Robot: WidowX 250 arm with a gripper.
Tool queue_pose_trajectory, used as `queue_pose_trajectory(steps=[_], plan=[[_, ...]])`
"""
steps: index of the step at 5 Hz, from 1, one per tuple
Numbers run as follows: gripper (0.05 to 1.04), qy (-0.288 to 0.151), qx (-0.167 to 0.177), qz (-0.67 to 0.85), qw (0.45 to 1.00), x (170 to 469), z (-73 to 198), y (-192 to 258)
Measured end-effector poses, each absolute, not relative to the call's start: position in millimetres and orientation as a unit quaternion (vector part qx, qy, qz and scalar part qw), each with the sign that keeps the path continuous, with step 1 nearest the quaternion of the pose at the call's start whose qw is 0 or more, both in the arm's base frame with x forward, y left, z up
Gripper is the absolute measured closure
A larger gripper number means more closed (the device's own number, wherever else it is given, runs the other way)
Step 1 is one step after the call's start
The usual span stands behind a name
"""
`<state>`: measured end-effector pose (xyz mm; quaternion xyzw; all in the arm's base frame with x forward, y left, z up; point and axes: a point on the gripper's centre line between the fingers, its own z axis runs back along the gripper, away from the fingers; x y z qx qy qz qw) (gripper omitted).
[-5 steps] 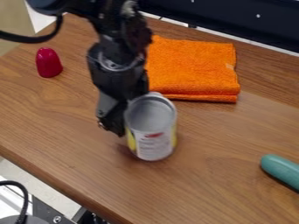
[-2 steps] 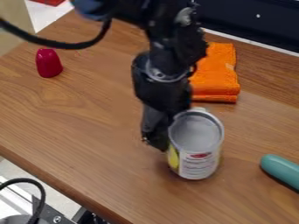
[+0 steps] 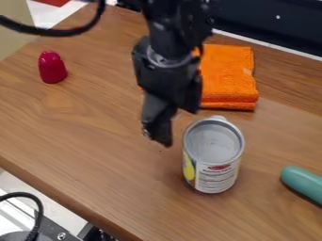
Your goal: Move the cup from the red object and orange cloth
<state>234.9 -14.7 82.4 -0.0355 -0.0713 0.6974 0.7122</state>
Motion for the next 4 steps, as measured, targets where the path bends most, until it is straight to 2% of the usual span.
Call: queue_pose_trajectory(steps=[1, 2, 3, 4], plan=[[0.085, -0.071, -0.037, 0.687, 0.722, 232.5, 87.9, 2.0], [0.085, -0.057, -0.023, 0.643, 0.763, 224.6, 88.7, 24.4], [0.085, -0.04, -0.012, 0.543, 0.839, 209.0, 91.9, 48.2], [0.085, -0.059, -0.012, 0.434, 0.899, 197.6, 89.8, 61.7]])
